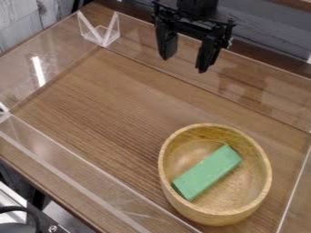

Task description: Remove the green block from inside the brown bowl and put it on the table

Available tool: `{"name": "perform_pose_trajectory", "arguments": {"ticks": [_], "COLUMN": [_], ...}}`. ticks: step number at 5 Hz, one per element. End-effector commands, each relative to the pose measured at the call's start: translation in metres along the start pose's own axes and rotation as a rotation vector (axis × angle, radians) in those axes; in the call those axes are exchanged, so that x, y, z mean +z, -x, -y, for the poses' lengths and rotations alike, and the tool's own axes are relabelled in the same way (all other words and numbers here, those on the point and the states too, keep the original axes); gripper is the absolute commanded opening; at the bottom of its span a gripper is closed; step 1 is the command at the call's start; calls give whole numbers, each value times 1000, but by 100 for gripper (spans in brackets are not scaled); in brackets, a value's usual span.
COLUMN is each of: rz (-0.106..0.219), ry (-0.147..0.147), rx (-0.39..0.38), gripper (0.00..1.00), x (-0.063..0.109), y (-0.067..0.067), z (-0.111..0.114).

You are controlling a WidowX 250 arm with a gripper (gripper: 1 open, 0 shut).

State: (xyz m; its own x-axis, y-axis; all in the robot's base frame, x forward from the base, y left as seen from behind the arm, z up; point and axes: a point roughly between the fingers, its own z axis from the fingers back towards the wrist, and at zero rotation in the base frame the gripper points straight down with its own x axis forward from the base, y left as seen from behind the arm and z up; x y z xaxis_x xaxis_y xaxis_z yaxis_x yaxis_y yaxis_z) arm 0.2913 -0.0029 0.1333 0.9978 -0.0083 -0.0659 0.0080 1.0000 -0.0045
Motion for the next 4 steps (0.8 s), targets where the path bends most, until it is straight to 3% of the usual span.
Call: {"name": "perform_pose_trajectory", "arguments": {"ticks": [1, 2, 3, 4], "rz": [-22, -64, -44, -23], "ry": [2, 3, -5, -14], "rx": [-92, -212, -319, -350], "gripper": [100, 100, 100, 100], "x": [-10, -29, -39, -53], "y": [9, 28, 46, 54], "z": [17, 43, 75, 99]}}
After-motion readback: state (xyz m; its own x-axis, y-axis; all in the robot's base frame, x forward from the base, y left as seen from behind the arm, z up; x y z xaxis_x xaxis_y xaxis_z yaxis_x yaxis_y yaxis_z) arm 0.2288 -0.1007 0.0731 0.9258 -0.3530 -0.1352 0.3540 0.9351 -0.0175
